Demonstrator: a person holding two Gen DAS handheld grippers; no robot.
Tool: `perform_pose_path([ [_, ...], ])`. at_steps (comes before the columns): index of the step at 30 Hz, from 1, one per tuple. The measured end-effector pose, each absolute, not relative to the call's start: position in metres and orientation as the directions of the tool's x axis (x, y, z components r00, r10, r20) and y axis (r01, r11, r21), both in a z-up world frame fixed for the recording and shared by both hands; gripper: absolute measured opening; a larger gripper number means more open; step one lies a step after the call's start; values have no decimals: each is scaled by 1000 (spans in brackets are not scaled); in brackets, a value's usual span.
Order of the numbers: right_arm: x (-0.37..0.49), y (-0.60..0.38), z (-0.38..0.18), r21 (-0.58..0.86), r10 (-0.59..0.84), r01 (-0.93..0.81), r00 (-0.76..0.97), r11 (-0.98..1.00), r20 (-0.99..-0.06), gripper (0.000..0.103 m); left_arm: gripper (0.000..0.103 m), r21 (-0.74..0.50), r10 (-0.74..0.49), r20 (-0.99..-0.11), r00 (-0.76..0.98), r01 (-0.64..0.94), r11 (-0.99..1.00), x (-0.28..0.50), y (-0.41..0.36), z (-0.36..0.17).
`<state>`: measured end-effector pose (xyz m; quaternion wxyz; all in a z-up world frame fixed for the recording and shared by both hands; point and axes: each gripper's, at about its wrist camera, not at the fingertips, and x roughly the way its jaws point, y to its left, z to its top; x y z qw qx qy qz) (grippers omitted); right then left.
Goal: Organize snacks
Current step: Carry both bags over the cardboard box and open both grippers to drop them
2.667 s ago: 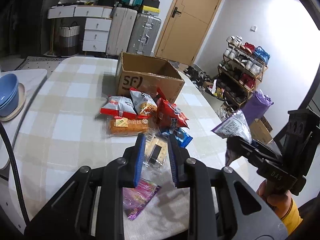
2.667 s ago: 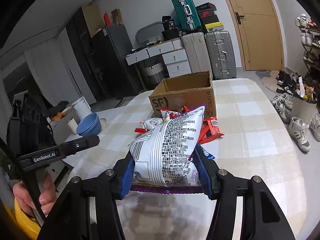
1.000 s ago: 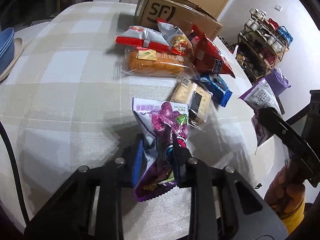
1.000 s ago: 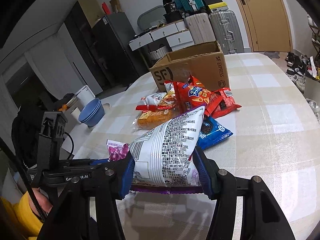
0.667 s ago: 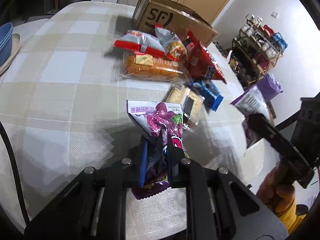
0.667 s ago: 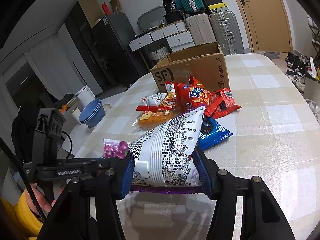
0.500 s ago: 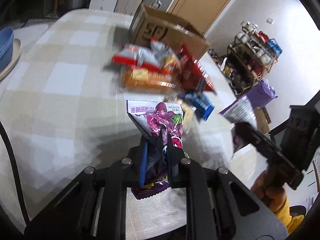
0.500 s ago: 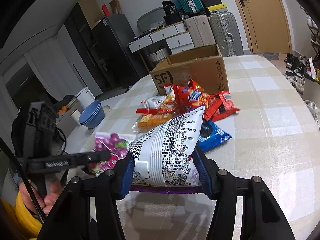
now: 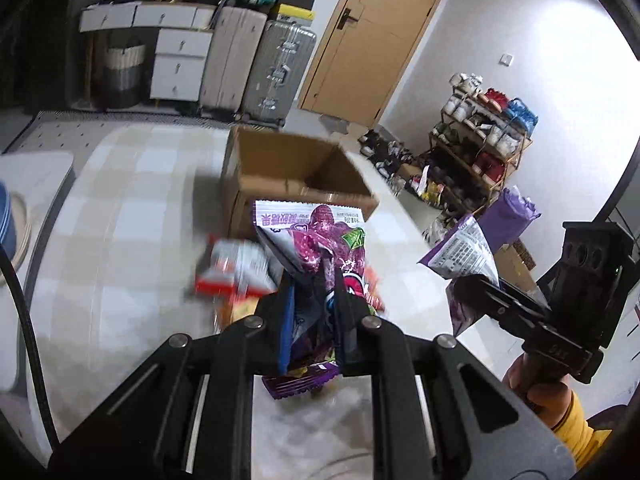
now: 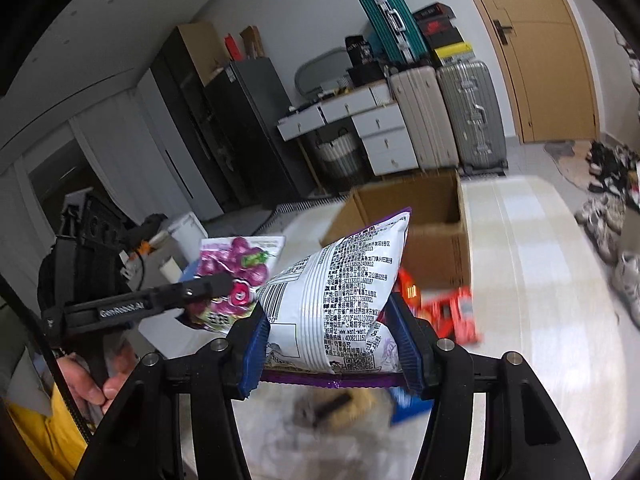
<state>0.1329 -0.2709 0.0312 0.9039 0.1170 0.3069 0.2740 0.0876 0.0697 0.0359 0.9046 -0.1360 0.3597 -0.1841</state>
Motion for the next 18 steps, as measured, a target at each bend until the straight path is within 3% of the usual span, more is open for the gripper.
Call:
perform_pose_path([
  [9,221,-263,71,369,568,-433,665,823,-486,57,13,-352,-419,-587,693,248,902,192,64,84],
  [18,322,-250,55,354,524,-386,644,852,-557,57,13,-271,-328,-710,623,187,944,319,36,66],
])
